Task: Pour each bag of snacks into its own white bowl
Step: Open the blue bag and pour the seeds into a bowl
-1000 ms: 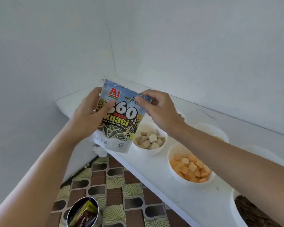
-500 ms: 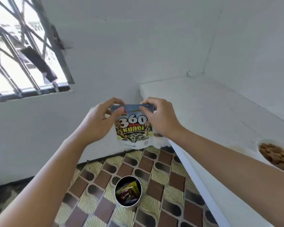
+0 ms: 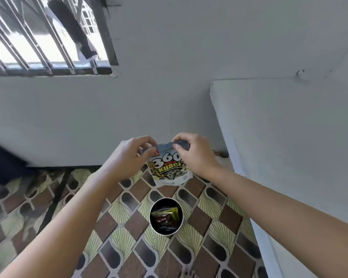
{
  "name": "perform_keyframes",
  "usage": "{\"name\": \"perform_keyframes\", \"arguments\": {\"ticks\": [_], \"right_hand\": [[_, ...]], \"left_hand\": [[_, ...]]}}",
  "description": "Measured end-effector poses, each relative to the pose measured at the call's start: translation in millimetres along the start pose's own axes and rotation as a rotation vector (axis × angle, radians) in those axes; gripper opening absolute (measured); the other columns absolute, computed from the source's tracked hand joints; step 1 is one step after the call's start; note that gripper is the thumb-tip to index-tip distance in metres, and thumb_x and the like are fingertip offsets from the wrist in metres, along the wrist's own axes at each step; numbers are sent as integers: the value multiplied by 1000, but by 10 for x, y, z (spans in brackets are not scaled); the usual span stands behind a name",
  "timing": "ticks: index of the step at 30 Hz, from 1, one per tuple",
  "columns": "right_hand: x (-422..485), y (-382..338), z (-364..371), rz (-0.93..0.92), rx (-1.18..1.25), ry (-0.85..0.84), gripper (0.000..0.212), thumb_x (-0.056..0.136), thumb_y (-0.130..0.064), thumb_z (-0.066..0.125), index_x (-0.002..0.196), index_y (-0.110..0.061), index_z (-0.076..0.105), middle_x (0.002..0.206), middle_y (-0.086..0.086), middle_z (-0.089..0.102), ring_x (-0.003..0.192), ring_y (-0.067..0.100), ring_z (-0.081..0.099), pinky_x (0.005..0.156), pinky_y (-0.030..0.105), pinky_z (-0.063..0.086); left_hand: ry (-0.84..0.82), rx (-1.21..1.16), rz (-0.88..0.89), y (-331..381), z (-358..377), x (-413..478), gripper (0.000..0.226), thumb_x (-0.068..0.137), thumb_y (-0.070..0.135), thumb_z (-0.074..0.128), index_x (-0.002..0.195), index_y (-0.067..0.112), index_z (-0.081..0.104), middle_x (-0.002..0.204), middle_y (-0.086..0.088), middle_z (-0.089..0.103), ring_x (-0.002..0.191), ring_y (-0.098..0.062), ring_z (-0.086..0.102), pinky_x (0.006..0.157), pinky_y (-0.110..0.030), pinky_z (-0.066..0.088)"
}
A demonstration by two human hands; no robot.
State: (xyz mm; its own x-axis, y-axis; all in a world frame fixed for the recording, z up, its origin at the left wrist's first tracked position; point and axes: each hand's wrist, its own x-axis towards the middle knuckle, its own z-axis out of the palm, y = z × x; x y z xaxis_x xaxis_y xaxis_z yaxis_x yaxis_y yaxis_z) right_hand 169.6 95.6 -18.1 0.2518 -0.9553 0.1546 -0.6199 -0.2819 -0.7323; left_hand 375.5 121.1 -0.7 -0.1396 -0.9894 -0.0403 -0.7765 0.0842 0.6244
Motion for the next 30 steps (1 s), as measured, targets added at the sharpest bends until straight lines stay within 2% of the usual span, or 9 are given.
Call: {"name": "perform_keyframes", "arguments": {"ticks": [1, 5, 11, 16, 19, 21, 24, 27, 30], "right_hand": [[26, 117, 74, 21, 2, -22, 12, 96, -18, 64, 101, -16, 75, 93, -7, 73, 83, 7, 64, 69, 5, 44], [139, 531, 369, 99, 18, -92, 11, 96, -18, 64, 100, -17, 74, 90, -10, 70, 77, -2, 59, 67, 5, 38], [277, 1138, 968, 203, 49, -147, 11, 96, -18, 65, 101, -14, 74, 87, -8, 69, 72, -7, 55, 65, 1, 39], [299, 1732, 1672, 265, 34, -175, 13, 96, -19, 65, 102, -15, 75, 92, -3, 72, 80, 8, 61, 66, 12, 41], [249, 2108, 2166, 286, 32, -183, 12, 96, -20, 64, 102, -16, 74, 88, -4, 71, 76, 9, 59, 67, 20, 44], [191, 2383, 2511, 302, 23, -206, 12, 97, -22, 64, 103, -18, 74, 86, -5, 69, 76, 12, 58, 68, 27, 46], [43, 2760, 2954, 355, 20, -217, 11, 96, -22, 64, 102, -18, 73, 86, -3, 68, 72, 10, 58, 64, 26, 44], [-142, 3139, 3373, 396, 7, -218, 10, 96, -22, 64, 99, -17, 72, 89, 0, 70, 79, 14, 61, 69, 27, 46], [-358, 3488, 3744, 434, 16, -240, 10, 97, -24, 62, 100, -20, 71, 91, 0, 70, 83, 11, 60, 69, 25, 45]], "left_hand": [[-18, -6, -21, -75, 102, 51, 9, 101, 32, 59, 107, 32, 66, 96, 13, 71, 84, -7, 67, 77, -33, 57], [-32, -45, -66, -358, 440, 247, 9, 99, 33, 62, 106, 33, 66, 94, 14, 69, 79, -8, 68, 72, -35, 60], [5, -22, -94, -936, 884, 502, 10, 98, 32, 62, 106, 30, 68, 95, 13, 64, 83, -4, 63, 75, -27, 53], [-108, -14, -132, -1535, 1412, 617, 8, 100, 31, 60, 102, 27, 66, 89, 16, 64, 79, -1, 61, 64, -16, 44], [-257, -2, -140, -1937, 1827, 611, 13, 100, 37, 59, 103, 27, 66, 95, 11, 67, 84, -7, 64, 75, -29, 56], [-343, 13, -159, -2237, 2137, 599, 17, 100, 40, 57, 103, 27, 66, 98, 9, 68, 85, -10, 66, 78, -35, 58], [-422, 40, -158, -2658, 2621, 560, 23, 101, 46, 54, 98, 27, 65, 98, 9, 68, 85, -10, 65, 81, -41, 57], [-529, 59, -182, -3020, 3091, 494, 26, 101, 49, 52, 100, 27, 65, 101, 8, 69, 89, -12, 66, 84, -42, 57], [-559, 81, -190, -3420, 3500, 405, 27, 100, 54, 50, 99, 31, 64, 101, 7, 70, 92, -14, 67, 85, -43, 58]]}}
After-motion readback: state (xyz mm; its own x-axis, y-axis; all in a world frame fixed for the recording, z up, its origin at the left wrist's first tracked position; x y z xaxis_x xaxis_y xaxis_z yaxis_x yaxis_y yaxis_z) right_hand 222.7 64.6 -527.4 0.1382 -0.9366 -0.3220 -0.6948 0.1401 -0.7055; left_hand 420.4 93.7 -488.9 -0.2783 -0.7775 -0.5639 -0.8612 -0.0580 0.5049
